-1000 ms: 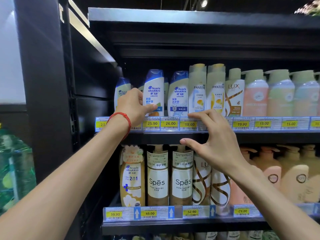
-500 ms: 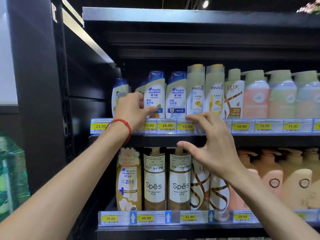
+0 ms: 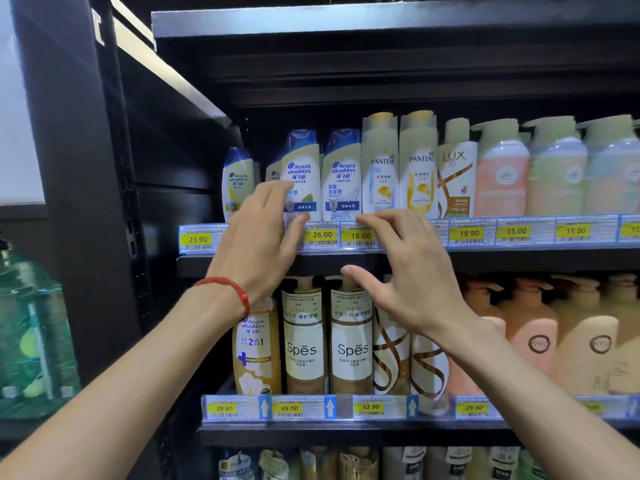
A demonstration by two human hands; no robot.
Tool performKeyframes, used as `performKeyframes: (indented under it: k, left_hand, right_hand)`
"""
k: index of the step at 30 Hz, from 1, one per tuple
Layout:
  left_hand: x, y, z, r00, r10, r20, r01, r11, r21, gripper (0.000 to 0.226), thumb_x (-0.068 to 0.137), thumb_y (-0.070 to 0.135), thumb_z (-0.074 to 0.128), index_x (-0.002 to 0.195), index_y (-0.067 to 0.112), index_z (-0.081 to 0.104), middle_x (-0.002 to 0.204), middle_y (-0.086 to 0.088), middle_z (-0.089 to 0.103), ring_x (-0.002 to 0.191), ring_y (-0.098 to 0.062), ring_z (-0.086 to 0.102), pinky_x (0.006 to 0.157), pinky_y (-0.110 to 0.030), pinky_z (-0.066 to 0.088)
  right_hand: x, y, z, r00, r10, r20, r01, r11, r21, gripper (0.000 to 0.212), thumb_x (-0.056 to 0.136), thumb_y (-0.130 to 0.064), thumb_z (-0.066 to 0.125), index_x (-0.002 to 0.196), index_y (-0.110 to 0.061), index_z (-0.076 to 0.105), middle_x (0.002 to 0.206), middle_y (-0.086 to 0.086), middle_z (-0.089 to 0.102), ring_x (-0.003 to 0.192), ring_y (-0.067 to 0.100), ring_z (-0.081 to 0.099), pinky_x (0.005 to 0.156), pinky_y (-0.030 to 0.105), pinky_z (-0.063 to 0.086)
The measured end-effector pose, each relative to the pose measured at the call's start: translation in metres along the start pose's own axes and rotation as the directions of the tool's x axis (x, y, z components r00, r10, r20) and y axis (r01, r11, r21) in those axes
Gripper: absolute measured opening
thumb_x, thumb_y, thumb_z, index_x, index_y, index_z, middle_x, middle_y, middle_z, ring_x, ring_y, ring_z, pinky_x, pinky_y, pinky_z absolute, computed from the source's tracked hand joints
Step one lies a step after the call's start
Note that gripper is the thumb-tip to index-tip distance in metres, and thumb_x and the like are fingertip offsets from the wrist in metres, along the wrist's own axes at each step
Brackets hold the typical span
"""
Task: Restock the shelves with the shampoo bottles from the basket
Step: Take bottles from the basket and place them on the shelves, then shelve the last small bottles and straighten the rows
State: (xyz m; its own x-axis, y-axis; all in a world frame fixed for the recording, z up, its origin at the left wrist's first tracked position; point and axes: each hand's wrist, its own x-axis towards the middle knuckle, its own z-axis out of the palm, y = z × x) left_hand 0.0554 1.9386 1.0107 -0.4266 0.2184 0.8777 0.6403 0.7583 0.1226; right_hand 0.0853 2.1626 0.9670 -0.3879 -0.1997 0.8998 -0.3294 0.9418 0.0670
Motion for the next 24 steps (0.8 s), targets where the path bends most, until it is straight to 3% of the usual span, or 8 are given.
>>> performKeyframes:
  k: [3,6,9,18,24]
  left_hand:
    - [-0.031,0.003,-0.006,0.993,0.107,0.039,-0.113,0.973,0.201,0.05,0.1,0.033,0.054,0.146,0.013,0.048,0.147,-0.005,0.051,0.132,-0.025,0.049,0.108,-0.041,0.044]
    - [-0.057,0.007,-0.014,0.98,0.114,0.161,-0.166,0.918,0.359,0.056,0.097,0.035,0.055,0.148,0.013,0.047,0.148,-0.009,0.052,0.133,-0.031,0.049,0.107,-0.045,0.044]
    - [-0.084,0.01,-0.02,0.966,0.113,0.231,-0.205,0.882,0.424,0.056,0.097,0.038,0.053,0.148,0.014,0.049,0.15,-0.008,0.051,0.136,-0.031,0.047,0.111,-0.046,0.04]
    - [-0.179,0.03,-0.029,0.927,0.179,0.329,-0.292,0.895,0.336,0.054,0.095,0.044,0.046,0.14,0.014,0.053,0.143,-0.011,0.054,0.132,-0.035,0.05,0.103,-0.05,0.042]
    - [-0.255,0.051,-0.028,0.859,0.239,0.453,-0.351,0.918,0.182,0.058,0.094,0.048,0.053,0.14,0.014,0.055,0.144,-0.013,0.055,0.131,-0.037,0.051,0.105,-0.052,0.042]
  right_hand:
    - [-0.002,-0.009,-0.008,0.999,0.0,0.043,0.003,0.997,-0.079,0.068,0.094,-0.052,0.067,0.149,-0.015,0.052,0.137,0.007,0.055,0.13,0.028,0.05,0.122,0.048,0.033]
    - [-0.015,-0.025,-0.019,0.994,0.063,0.087,-0.051,0.989,-0.138,0.068,0.093,-0.043,0.068,0.151,-0.013,0.049,0.15,0.011,0.048,0.142,0.033,0.043,0.125,0.05,0.028]
    - [-0.04,-0.044,-0.032,0.996,0.08,0.033,-0.073,0.984,-0.165,0.058,0.091,-0.038,0.067,0.142,-0.011,0.058,0.149,0.014,0.052,0.139,0.036,0.047,0.12,0.05,0.035]
    - [-0.149,-0.096,-0.073,0.991,0.125,0.046,-0.109,0.96,-0.258,0.046,0.091,-0.037,0.064,0.13,-0.011,0.065,0.134,0.009,0.06,0.123,0.033,0.054,0.104,0.044,0.04]
    - [-0.235,-0.139,-0.097,0.965,0.238,0.113,-0.19,0.925,-0.329,0.048,0.088,-0.037,0.067,0.128,-0.009,0.067,0.132,0.01,0.063,0.124,0.035,0.055,0.111,0.049,0.041]
